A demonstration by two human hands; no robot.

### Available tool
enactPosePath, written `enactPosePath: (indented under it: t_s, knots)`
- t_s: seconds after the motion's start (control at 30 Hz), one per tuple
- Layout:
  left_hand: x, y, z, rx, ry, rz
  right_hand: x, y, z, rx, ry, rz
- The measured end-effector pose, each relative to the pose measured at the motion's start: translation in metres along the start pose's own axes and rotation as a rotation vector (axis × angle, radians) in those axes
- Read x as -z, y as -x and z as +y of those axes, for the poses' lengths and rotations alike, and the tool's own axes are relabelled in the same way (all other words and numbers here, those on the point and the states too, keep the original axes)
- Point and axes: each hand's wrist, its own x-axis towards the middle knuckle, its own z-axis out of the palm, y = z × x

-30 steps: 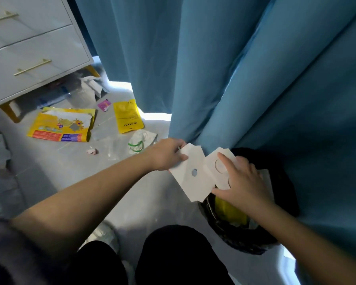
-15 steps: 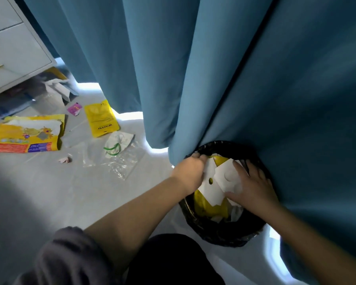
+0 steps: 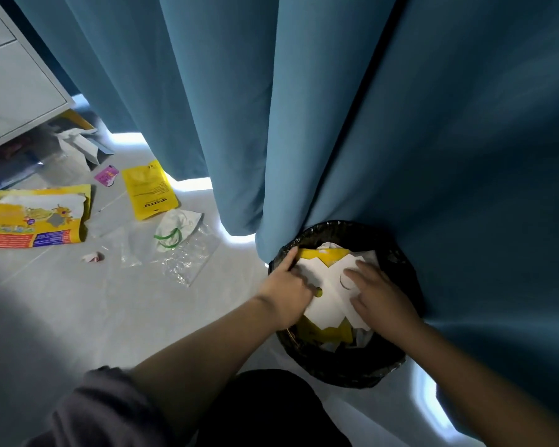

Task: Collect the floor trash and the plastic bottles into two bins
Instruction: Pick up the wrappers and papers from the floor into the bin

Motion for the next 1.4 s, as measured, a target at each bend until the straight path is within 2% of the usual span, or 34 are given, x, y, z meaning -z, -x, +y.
enactPosePath:
  t_s: [0.13,0.2,0.3,0.37,0.5,0.67,0.77,0.97,1.3,1.4]
  knots:
    - [0.0,0.015,-0.015,0.18,0.183,0.181,0.009,0.01,0.01,-0.058,0.109,0.193]
    - [-0.001,0.016,-0.018,0.298,0.353,0.219,0.01,0.012,0.016,-0.135,0.112,0.204]
    - [0.0,0.011,-0.013,0.475,0.64,0.152,0.011,0.01,0.02,-0.216,0.051,0.195]
    - [-0.001,0.008,-0.012,0.522,0.757,0.093,0.014,0.009,0.019,-0.253,0.02,0.193]
    - [-0.013,0.014,-0.029,0.542,0.766,0.12,0.017,0.003,0.006,-0.239,-0.015,0.195]
    - [-0.026,0.049,-0.073,0.571,0.642,0.112,0.012,-0.009,-0.031,-0.143,-0.095,0.239]
    - [-0.037,0.072,-0.099,0.614,0.571,0.104,0.008,-0.019,-0.061,-0.096,-0.085,0.199]
    - [-0.052,0.098,-0.126,0.686,0.577,0.134,0.012,-0.047,-0.096,-0.059,-0.1,0.213]
    - [-0.06,0.068,-0.157,0.669,0.769,0.209,0.046,-0.094,-0.103,-0.127,-0.05,0.25]
    - [-0.067,0.07,-0.165,0.653,0.864,0.222,0.05,-0.088,-0.122,-0.15,0.045,0.24]
